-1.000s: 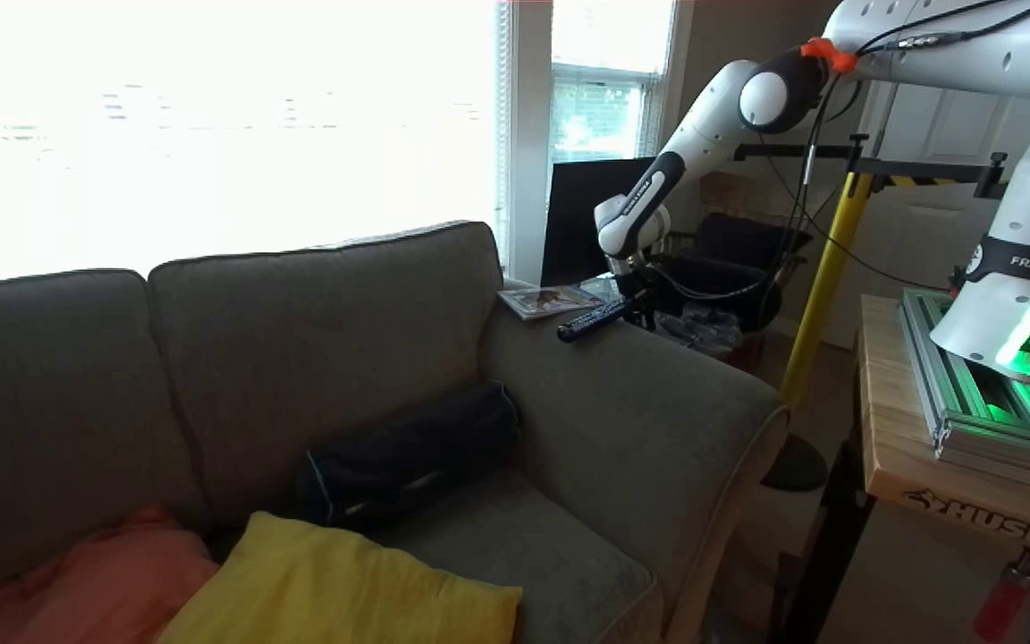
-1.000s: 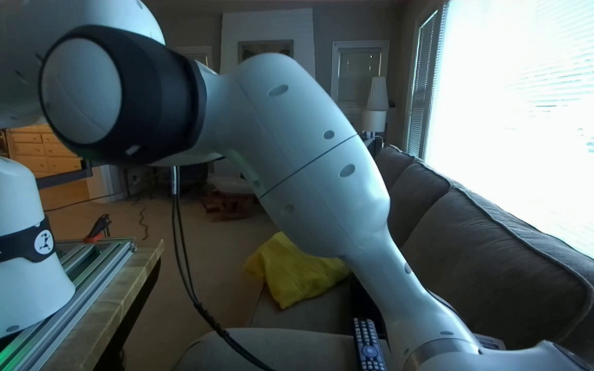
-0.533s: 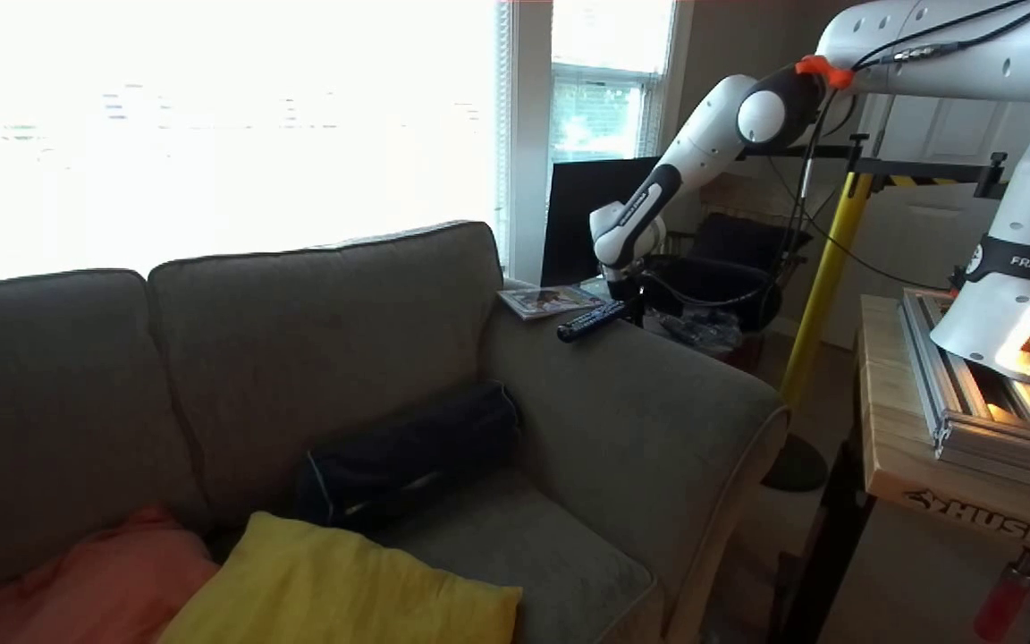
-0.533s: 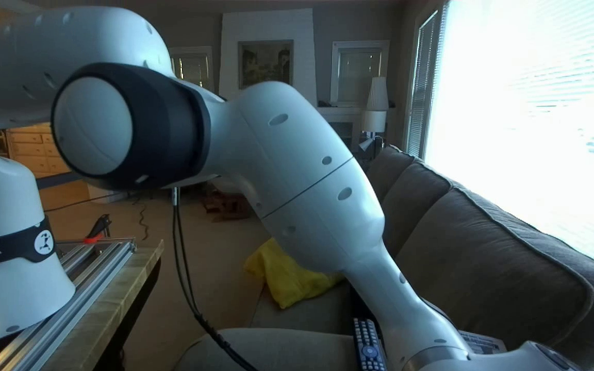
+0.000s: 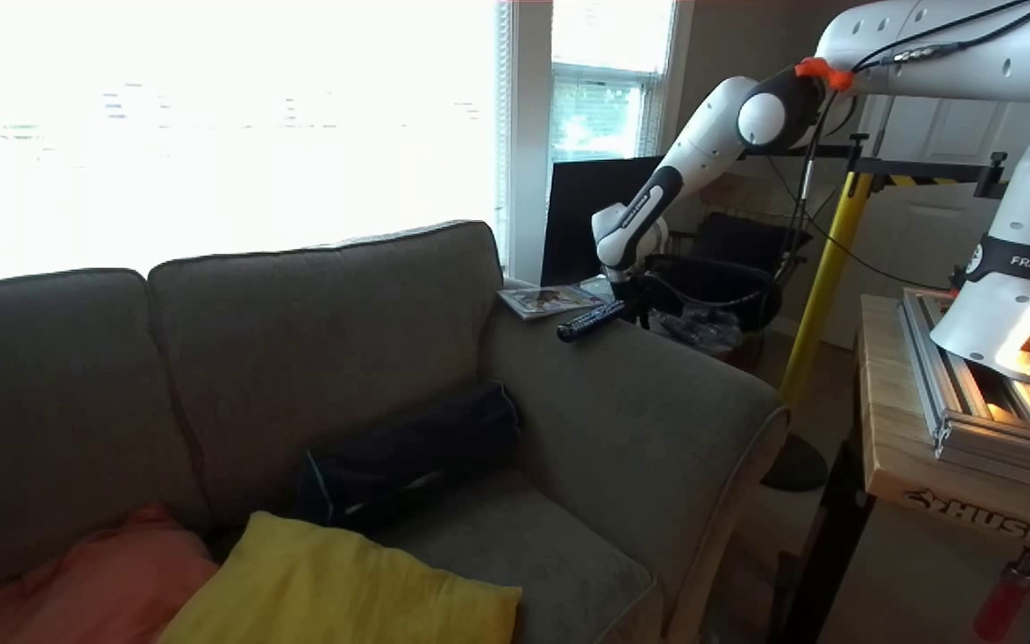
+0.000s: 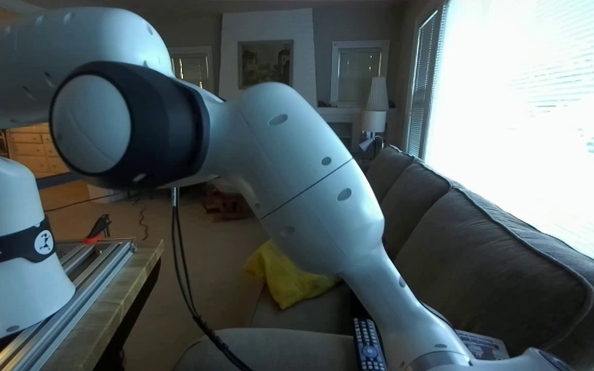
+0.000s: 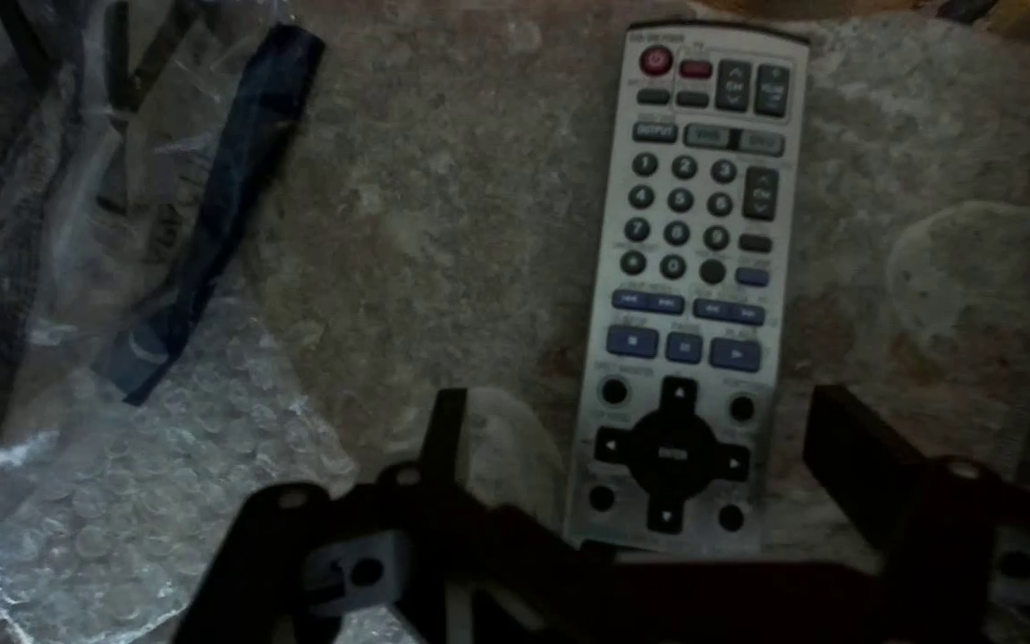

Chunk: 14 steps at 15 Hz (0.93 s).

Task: Put the remote on the small side table

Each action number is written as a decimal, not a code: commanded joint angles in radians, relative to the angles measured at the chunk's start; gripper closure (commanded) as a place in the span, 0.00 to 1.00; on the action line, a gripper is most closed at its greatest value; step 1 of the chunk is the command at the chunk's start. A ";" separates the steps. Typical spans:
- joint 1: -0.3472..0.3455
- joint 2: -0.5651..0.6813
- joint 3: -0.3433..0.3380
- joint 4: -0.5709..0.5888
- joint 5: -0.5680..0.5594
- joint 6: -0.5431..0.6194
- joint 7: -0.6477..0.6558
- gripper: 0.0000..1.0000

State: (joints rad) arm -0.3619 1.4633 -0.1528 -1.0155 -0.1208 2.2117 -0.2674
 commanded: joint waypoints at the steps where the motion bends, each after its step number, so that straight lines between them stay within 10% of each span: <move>1: 0.048 -0.134 -0.061 -0.134 -0.003 -0.073 0.139 0.00; 14: 0.364 -0.655 -0.168 -0.574 -0.031 -0.335 0.692 0.00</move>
State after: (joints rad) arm -0.0588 0.9729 -0.3312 -1.4203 -0.1216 1.8919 0.3414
